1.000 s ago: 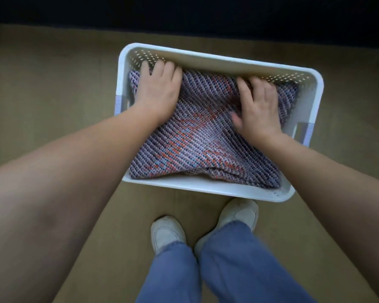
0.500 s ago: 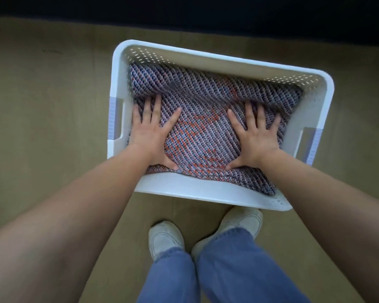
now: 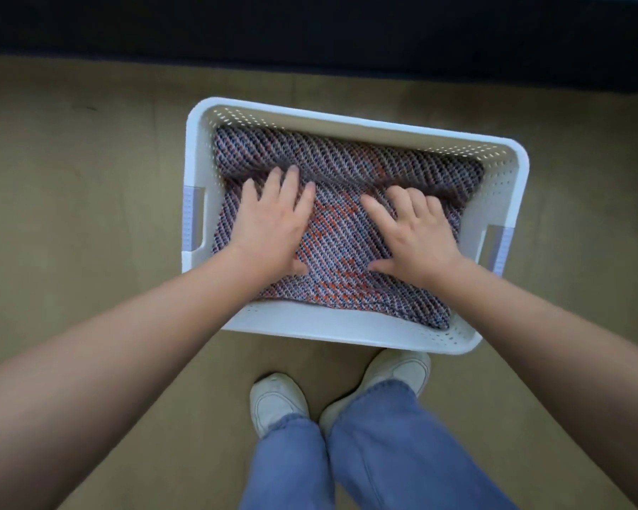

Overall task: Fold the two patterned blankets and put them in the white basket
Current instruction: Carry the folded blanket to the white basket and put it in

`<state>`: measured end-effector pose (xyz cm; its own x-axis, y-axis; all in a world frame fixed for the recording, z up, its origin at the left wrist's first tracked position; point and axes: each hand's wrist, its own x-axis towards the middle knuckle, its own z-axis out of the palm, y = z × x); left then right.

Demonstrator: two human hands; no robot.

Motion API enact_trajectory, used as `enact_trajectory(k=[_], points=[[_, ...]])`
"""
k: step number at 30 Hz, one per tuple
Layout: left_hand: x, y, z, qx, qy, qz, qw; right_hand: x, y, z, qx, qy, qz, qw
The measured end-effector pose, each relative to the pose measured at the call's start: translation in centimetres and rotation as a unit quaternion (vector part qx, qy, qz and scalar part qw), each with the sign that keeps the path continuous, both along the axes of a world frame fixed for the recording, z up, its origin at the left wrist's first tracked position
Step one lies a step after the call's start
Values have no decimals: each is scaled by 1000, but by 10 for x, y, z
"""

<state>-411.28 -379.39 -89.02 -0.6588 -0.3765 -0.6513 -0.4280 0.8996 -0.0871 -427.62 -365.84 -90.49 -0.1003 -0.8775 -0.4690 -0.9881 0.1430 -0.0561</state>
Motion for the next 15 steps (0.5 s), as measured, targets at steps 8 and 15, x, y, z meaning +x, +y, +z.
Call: enact_trajectory(k=[8, 15], points=[[3, -33, -52, 50, -49, 57, 996, -24, -6, -46, 181, 15, -11, 983], [-4, -31, -79, 36, -72, 61, 995, -28, -1, -72, 161, -5, -19, 987]])
